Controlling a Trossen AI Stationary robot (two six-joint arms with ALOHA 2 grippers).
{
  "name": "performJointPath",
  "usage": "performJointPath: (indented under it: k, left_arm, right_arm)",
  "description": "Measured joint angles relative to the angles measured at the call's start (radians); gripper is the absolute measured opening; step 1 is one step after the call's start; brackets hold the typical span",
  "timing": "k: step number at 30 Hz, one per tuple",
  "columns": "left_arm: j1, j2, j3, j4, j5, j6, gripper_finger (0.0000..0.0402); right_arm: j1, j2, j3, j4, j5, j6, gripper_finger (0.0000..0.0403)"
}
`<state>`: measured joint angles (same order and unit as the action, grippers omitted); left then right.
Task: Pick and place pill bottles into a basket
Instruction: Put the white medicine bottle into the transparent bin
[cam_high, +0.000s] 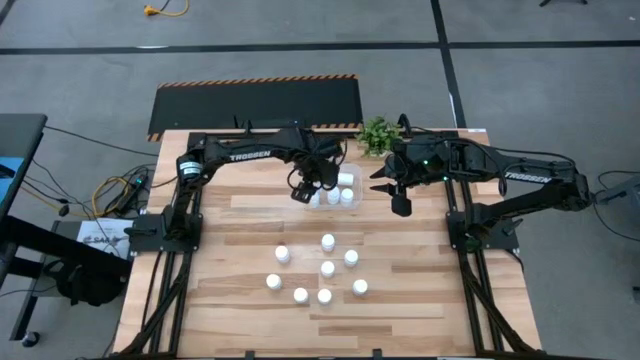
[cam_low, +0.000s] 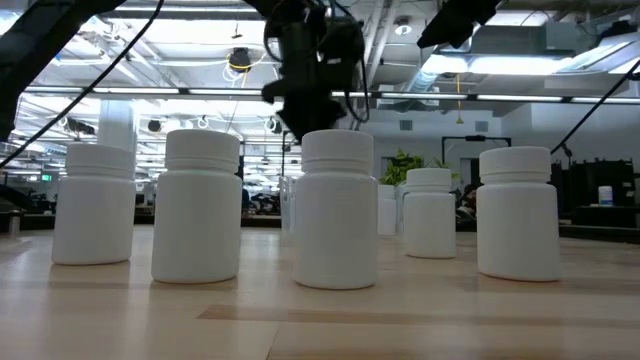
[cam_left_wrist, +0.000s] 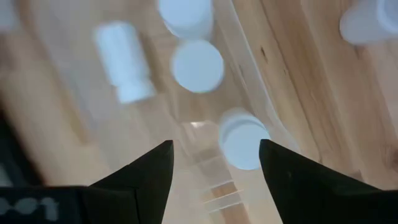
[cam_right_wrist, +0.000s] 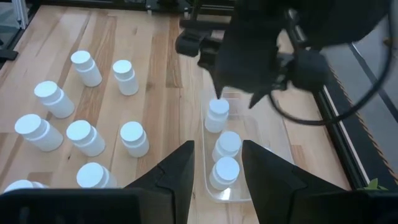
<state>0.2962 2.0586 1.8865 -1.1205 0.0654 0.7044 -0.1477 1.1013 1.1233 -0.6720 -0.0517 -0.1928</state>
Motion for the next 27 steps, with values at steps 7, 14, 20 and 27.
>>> performJointPath:
  k: [7,14,20,27]
  left_arm:
    - [0.000,0.000,0.249,-0.175,-0.029,-0.091,0.0227]
    - [-0.016,-0.010,0.460,-0.385,0.034,-0.292,0.0227]
    - [-0.064,-0.125,0.401,-0.443,0.103,-0.288,0.0227]
    - [-0.143,-0.290,0.169,-0.436,0.178,-0.255,0.0226]
  right_arm:
    - [0.000,0.000,0.000,0.000,0.000,-0.008,0.0127]
    - [-0.005,0.000,0.000,-0.001,0.000,-0.020,0.0127]
    - [-0.005,0.000,0.000,-0.003,0.000,-0.026,0.0127]
    - [-0.003,0.000,0.000,-0.021,-0.087,-0.039,0.0127]
